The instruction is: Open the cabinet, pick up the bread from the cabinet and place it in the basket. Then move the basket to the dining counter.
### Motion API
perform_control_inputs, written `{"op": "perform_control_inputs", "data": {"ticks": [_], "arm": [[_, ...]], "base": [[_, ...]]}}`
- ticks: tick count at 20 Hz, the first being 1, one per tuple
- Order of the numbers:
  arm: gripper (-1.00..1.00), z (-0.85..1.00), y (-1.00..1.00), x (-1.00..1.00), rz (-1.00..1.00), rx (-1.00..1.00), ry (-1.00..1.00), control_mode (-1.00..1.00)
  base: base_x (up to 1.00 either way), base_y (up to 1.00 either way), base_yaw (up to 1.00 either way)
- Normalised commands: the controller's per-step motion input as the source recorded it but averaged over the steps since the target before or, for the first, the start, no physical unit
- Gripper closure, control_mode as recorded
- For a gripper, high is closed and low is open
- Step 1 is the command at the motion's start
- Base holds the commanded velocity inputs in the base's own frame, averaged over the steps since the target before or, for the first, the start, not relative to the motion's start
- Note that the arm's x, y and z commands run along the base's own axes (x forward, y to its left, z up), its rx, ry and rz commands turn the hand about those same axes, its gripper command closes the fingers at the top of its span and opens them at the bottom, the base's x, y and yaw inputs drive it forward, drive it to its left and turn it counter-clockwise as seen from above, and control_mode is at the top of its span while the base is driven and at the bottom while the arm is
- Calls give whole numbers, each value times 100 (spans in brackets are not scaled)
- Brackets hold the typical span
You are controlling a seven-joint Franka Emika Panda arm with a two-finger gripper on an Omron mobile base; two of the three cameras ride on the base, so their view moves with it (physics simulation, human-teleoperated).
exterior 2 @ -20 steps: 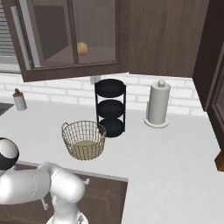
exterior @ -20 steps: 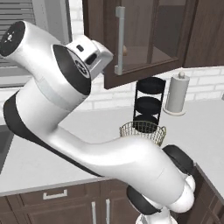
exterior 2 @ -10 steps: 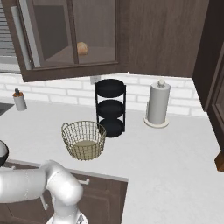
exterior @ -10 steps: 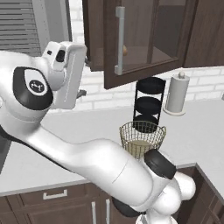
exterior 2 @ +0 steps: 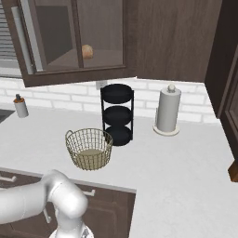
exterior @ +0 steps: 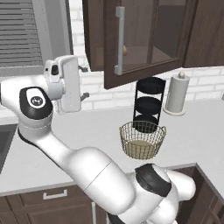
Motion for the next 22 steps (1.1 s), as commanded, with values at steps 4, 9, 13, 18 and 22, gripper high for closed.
{"op": "perform_control_inputs", "data": {"ticks": [4,9,13,18,22], "arm": [[-100,-13,-26,92,6,1,0,-100],[-100,2,-3,61,0,-1,0,-100],[-100,6,-19,16,-7,0,0,-100],[-100,9,-52,0,-13,0,0,-100],[-100,21,-55,-31,-12,0,-11,-100]], "base": [[0,0,0],[0,0,0],[0,0,0],[0,0,0],[0,0,0]]}}
